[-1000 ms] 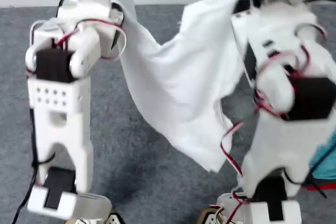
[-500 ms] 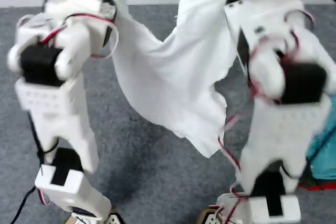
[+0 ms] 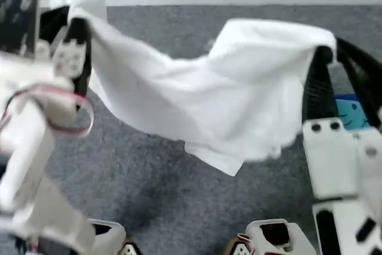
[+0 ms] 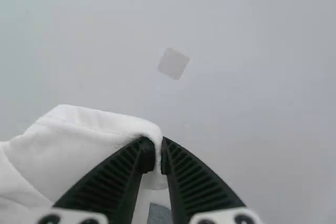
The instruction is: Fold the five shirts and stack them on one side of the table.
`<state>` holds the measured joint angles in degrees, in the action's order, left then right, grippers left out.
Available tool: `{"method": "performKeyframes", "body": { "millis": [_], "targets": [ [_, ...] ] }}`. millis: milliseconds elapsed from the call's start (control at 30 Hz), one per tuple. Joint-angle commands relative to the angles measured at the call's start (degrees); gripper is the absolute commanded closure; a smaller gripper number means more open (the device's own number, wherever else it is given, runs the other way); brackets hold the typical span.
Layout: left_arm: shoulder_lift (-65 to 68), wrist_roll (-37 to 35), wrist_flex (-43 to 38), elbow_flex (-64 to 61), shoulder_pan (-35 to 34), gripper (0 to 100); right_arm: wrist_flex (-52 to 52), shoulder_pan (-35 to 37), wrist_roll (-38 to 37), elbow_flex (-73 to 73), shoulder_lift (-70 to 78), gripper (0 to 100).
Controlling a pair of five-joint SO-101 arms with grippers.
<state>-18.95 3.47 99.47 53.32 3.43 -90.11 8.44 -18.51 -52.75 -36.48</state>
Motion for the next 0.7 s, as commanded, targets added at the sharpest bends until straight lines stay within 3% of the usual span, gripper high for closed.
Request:
{"method": "performKeyframes", "body": {
  "millis": [0,300,667],
  "targets": [
    [-8.79,-0.62,0.97,-6.46,-0.44,99,-0.22,-1.01,-0.26,-0.44,-2.42,98.8],
    [-22.51,-0.53,-0.62,-19.03,-0.7,99,0.48,-10.24,-0.09,-3.16,-6.37,98.8],
    [-26.64,-0.53,-0.88,-19.82,-0.97,99,0.48,-15.34,1.93,-5.36,-9.27,98.8]
  ]
}}
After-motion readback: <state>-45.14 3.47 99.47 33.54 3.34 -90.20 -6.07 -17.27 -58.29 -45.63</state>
